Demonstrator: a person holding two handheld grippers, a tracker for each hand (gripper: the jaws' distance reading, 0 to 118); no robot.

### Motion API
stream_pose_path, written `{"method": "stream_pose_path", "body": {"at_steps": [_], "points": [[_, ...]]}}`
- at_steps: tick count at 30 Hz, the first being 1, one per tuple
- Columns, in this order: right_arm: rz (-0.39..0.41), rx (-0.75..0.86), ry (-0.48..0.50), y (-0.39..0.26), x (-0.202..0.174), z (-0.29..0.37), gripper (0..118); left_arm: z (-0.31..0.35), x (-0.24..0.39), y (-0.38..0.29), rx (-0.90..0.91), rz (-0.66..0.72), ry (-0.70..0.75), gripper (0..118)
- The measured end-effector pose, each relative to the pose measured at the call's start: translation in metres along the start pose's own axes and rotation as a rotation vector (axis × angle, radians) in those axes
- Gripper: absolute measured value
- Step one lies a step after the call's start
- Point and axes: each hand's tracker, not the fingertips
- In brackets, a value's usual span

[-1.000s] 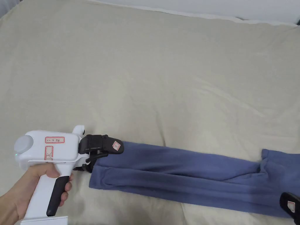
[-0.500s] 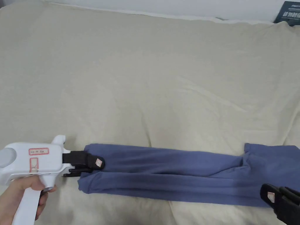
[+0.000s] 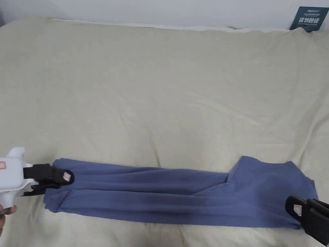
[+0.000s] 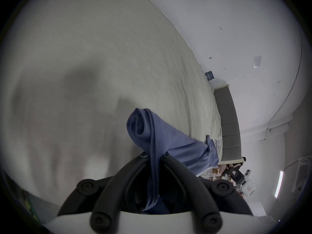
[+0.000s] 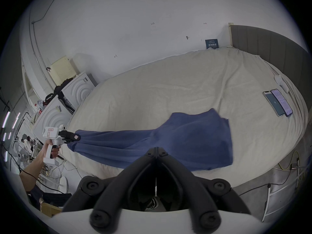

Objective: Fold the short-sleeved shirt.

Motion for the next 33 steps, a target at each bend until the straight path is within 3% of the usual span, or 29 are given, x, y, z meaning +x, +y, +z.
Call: {"method": "stream_pose_path", "body": {"at_steps": [4,7,12,16,23,31,32,33], "points": [[0.005,0.013,0.005,0.001,0.001,0.002,1,0.029,0.013,-0.003,0.044,-0.002,0.059,6],[0.006,0.032,-0.006,0.0,0.0,0.004,1,0.037,0.035,-0.004,0.109,-0.12,0.187,6],[0.071,0.072,-0.112,-0.002,0.002,0.012,1,0.031,0.095,-0.026,0.129,-0.235,0.335,6],[0.086,0.071,-0.146,-0.008,0.006,0.013,1,0.01,0.142,-0.044,0.109,-0.285,0.357,6],[0.067,0.1,-0.098,-0.018,0.014,0.026,1,-0.059,0.225,-0.083,0.043,-0.44,0.504,6],[0.007,0.103,-0.086,-0.028,0.034,0.032,1,-0.196,0.275,-0.131,-0.107,-0.601,0.651,6],[-0.003,0.1,-0.088,-0.029,0.037,0.032,1,-0.213,0.277,-0.138,-0.088,-0.596,0.651,7],[-0.017,0.096,-0.093,-0.029,0.039,0.033,1,-0.229,0.279,-0.143,-0.103,-0.65,0.668,16]]}}
